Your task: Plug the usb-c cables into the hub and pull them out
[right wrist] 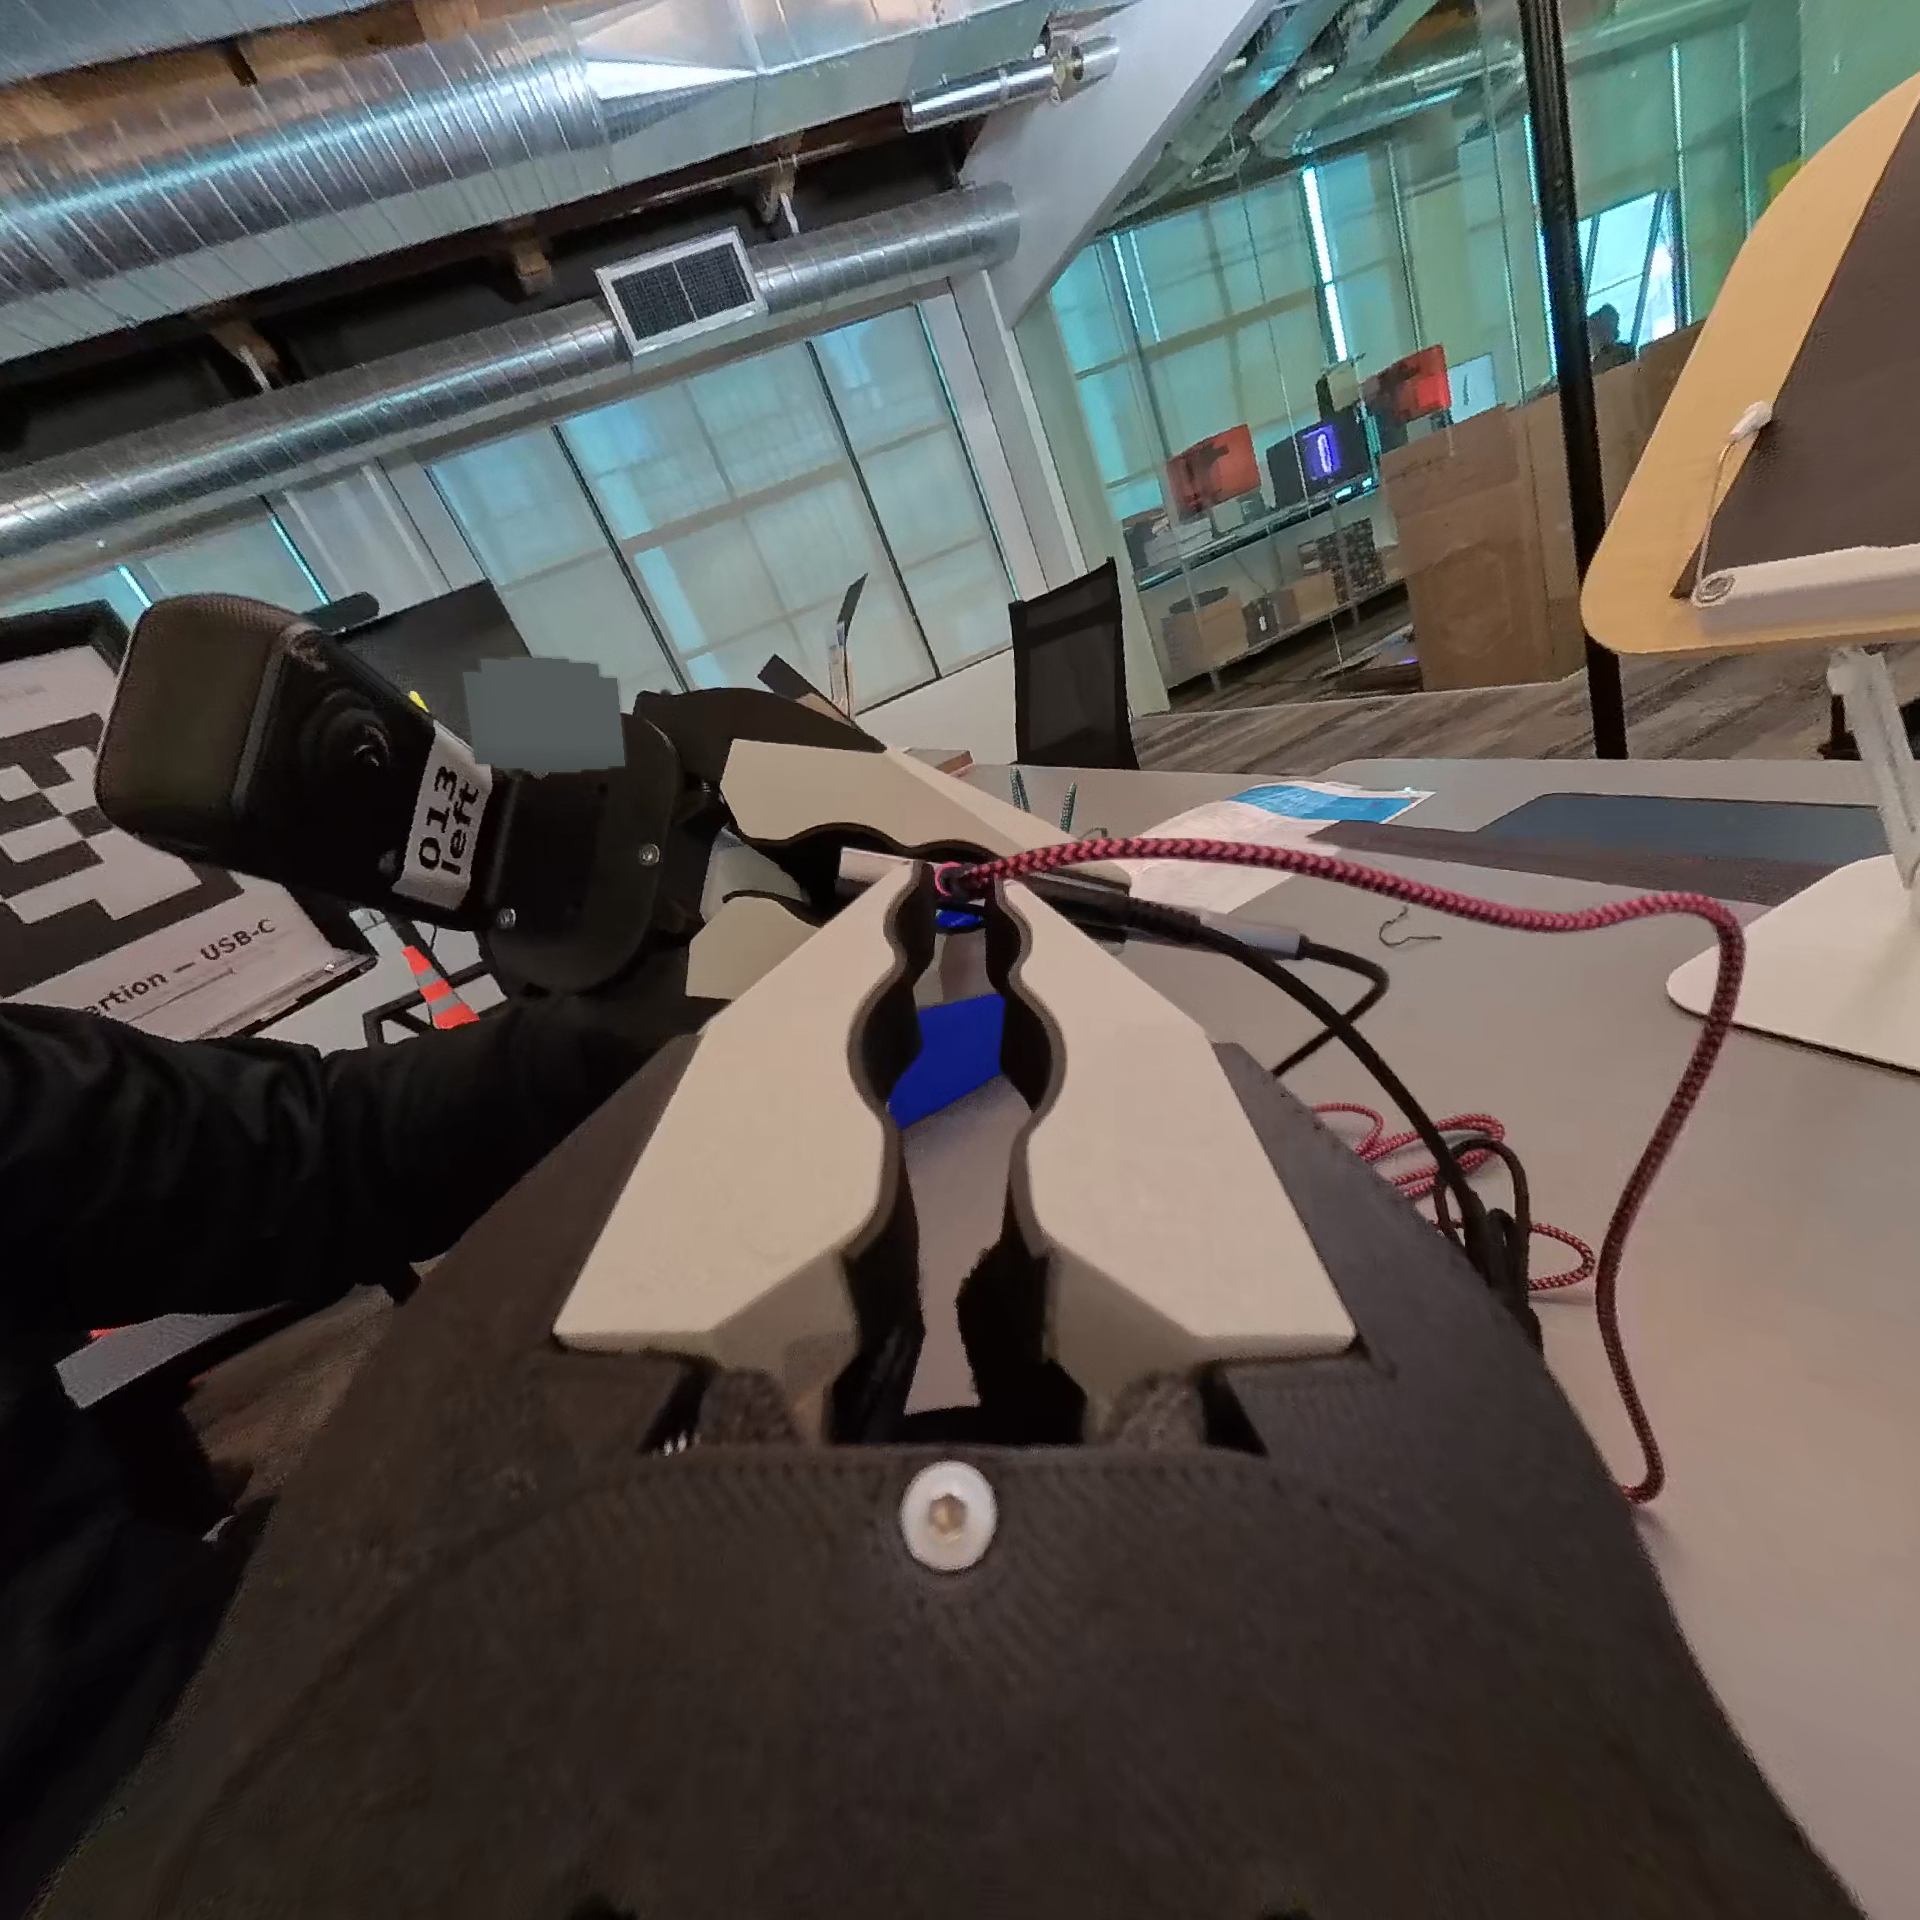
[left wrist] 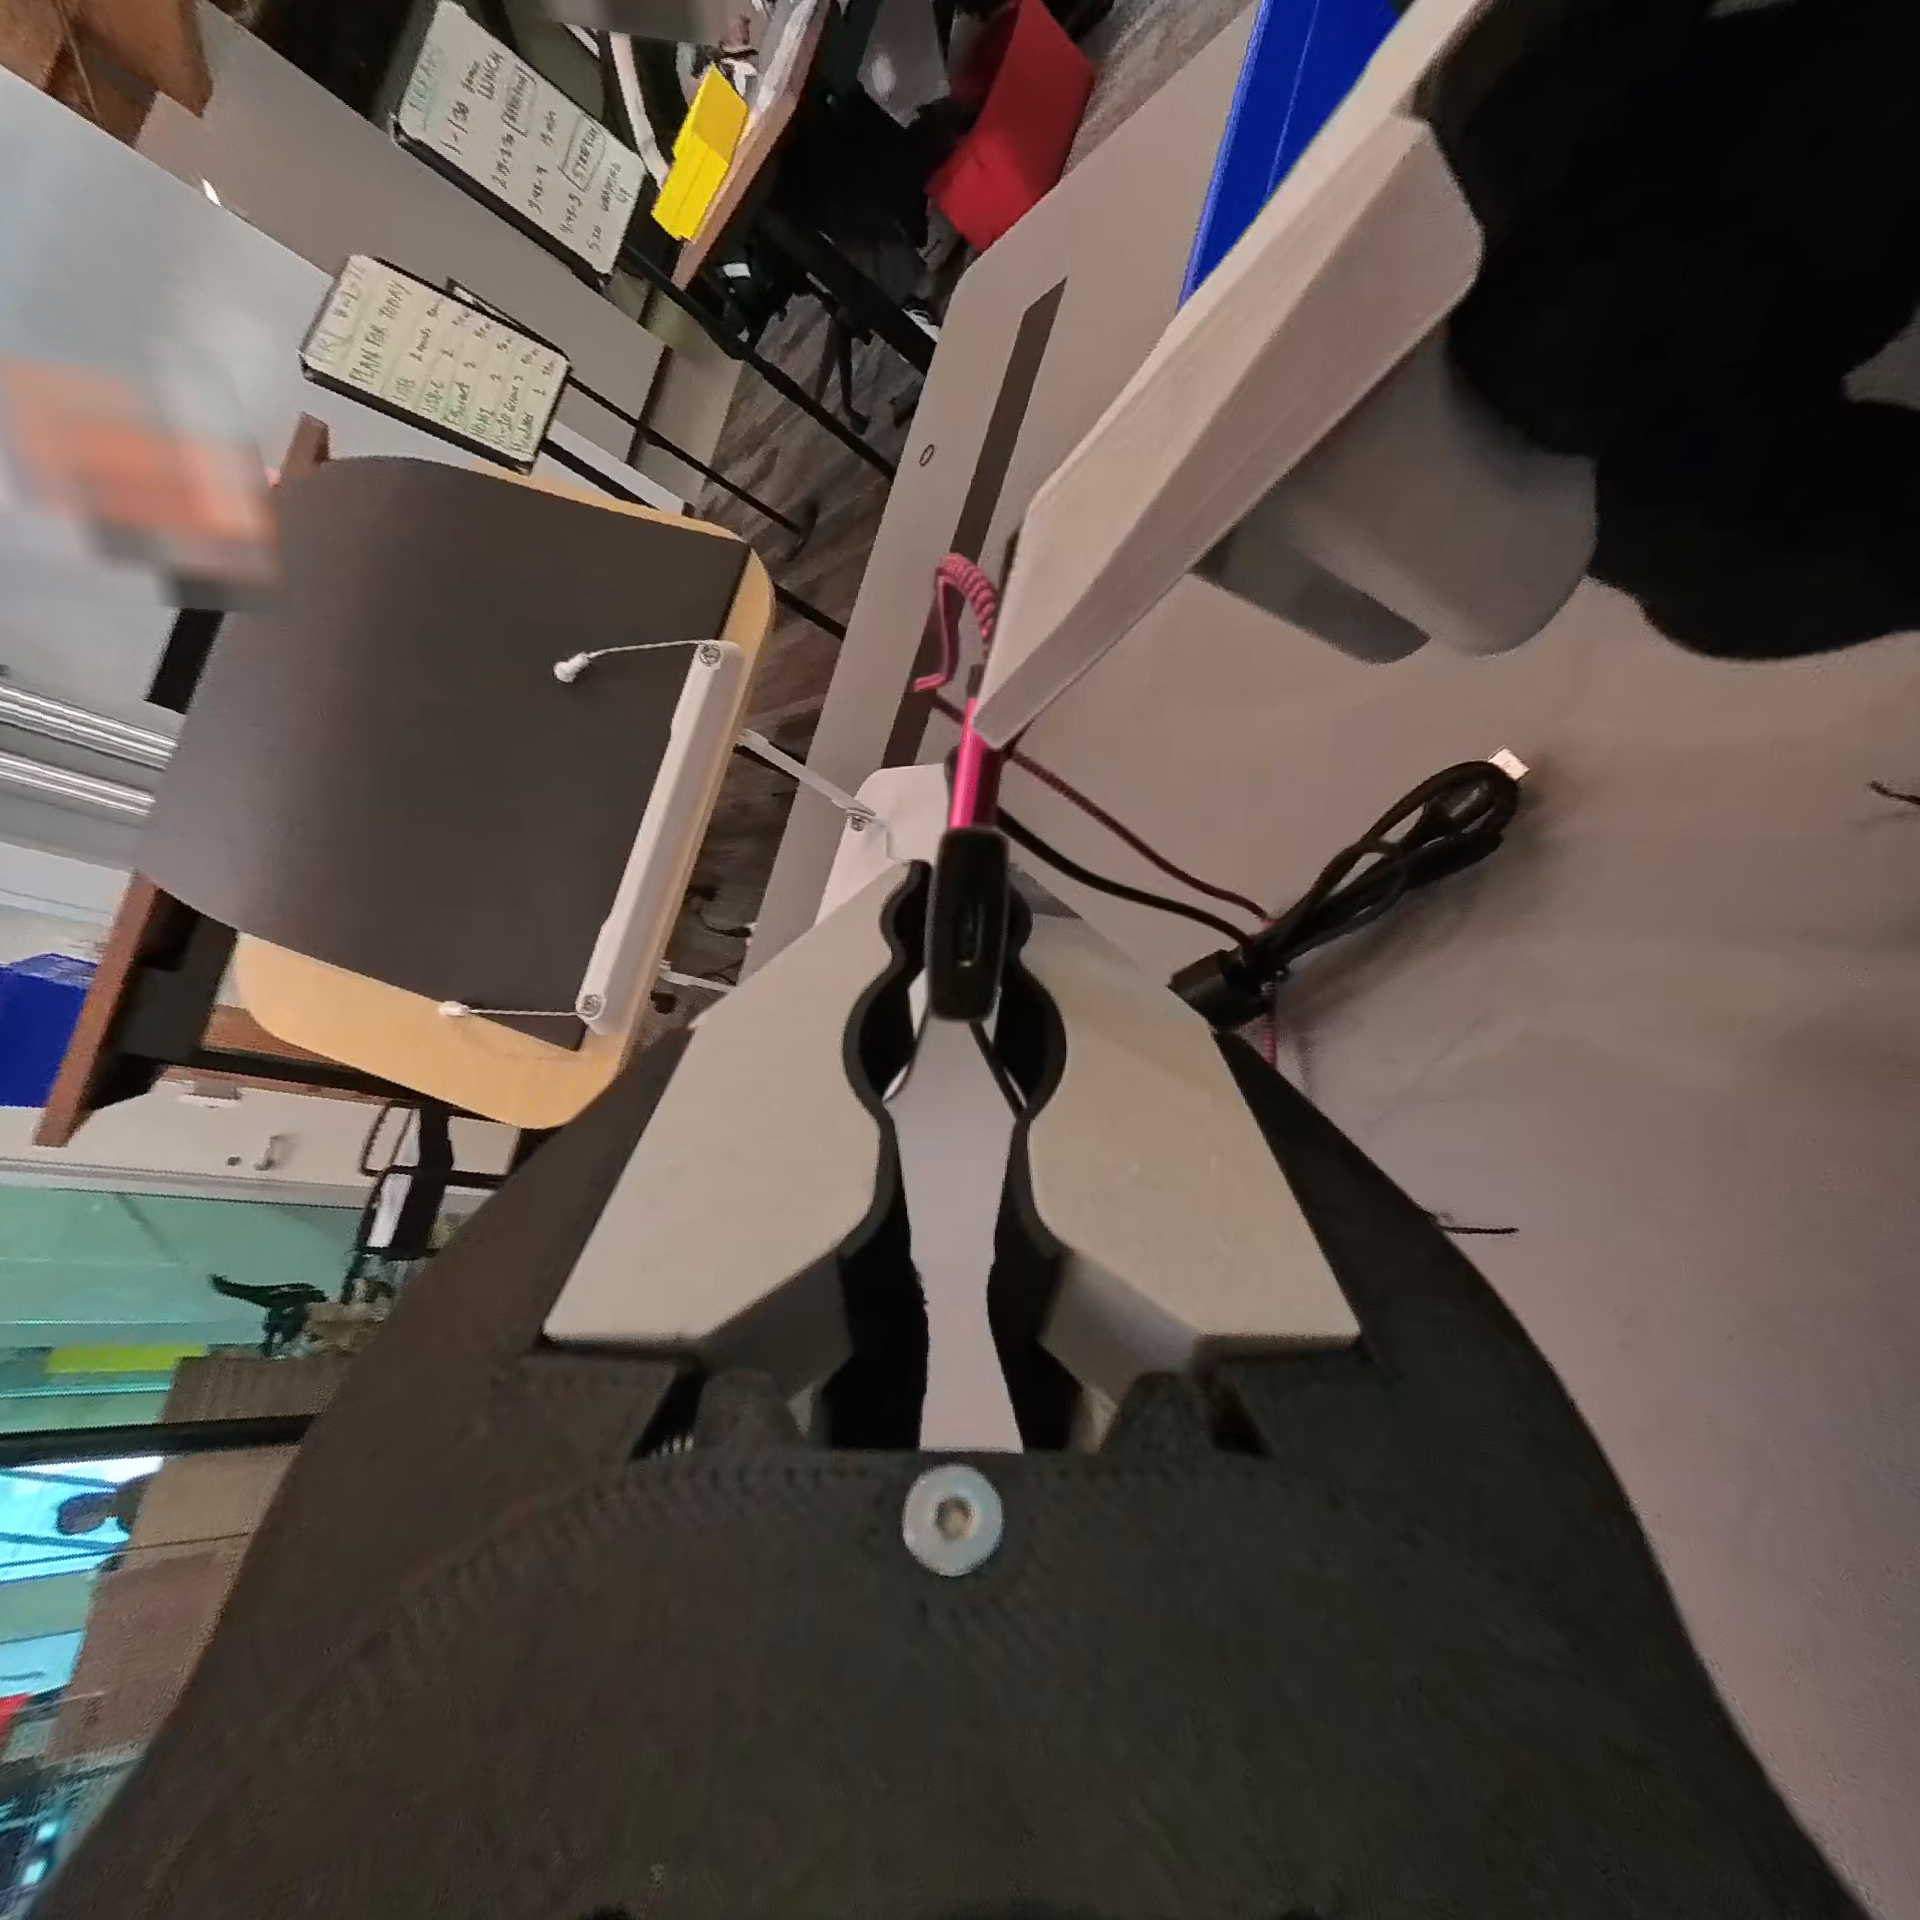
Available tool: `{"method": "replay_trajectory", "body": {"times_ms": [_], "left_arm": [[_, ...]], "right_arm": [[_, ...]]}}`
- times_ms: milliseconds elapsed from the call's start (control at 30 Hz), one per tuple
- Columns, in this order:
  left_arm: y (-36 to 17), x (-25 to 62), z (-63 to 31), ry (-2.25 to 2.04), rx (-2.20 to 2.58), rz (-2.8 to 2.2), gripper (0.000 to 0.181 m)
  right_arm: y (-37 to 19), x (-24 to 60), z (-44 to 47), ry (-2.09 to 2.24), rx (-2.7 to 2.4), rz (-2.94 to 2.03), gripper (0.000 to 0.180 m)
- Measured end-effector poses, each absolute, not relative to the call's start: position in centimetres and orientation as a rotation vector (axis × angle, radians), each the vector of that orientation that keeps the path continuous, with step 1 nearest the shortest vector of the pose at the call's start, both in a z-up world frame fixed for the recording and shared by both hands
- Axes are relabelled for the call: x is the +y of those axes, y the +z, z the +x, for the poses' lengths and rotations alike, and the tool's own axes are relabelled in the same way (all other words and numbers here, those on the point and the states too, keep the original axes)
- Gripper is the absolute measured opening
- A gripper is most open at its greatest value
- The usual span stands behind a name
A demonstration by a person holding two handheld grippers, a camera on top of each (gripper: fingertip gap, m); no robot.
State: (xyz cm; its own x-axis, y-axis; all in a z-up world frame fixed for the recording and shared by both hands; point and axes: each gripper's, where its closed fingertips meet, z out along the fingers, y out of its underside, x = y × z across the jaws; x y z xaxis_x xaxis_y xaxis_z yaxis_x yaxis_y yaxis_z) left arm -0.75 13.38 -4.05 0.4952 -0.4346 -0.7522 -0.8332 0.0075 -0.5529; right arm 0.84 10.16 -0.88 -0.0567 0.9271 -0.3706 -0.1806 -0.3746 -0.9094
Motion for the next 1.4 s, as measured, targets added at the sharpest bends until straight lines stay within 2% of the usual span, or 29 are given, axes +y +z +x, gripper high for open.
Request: {"method": "replay_trajectory", "body": {"times_ms": [200, 300, 500, 567, 1033, 1067, 1133, 1300, 1400], "left_arm": [[-5.1, 13.7, -0.5, 0.466, 1.140, -1.675, 0.009], [-6.4, 14.1, -0.9, 0.512, 1.151, -1.769, 0.024], [-6.5, 14.3, -0.3, 0.446, 1.151, -1.788, 0.017], [-6.6, 14.2, -0.1, 0.405, 1.144, -1.794, 0.008], [-5.0, 13.9, -0.7, 0.322, 1.019, -1.699, 0.008], [-4.7, 14.2, -1.3, 0.347, 0.986, -1.700, 0.008], [-4.2, 14.8, -2.9, 0.312, 0.928, -1.726, 0.007], [-4.8, 14.3, -1.9, 0.355, 1.020, -1.699, 0.007], [-5.1, 14.2, -2.1, 0.393, 1.024, -1.678, 0.007]], "right_arm": [[-1.3, 10.5, 0.5, 1.514, -0.869, -1.362, 0.007], [-1.3, 10.3, 0.2, 1.426, -0.894, -1.359, 0.007], [-1.4, 9.9, 0.1, 1.383, -0.927, -1.359, 0.007], [-1.5, 9.7, 0.1, 1.364, -0.934, -1.354, 0.007], [-0.8, 9.1, 0.7, 1.411, -0.911, -1.365, 0.006], [-0.7, 9.2, 0.8, 1.407, -0.909, -1.361, 0.000], [-0.7, 9.5, 1.3, 1.397, -0.899, -1.360, 0.000], [-1.0, 9.0, 0.0, 1.433, -0.938, -1.359, 0.000], [-1.5, 9.8, -0.4, 1.474, -0.913, -1.416, 0.028]]}}
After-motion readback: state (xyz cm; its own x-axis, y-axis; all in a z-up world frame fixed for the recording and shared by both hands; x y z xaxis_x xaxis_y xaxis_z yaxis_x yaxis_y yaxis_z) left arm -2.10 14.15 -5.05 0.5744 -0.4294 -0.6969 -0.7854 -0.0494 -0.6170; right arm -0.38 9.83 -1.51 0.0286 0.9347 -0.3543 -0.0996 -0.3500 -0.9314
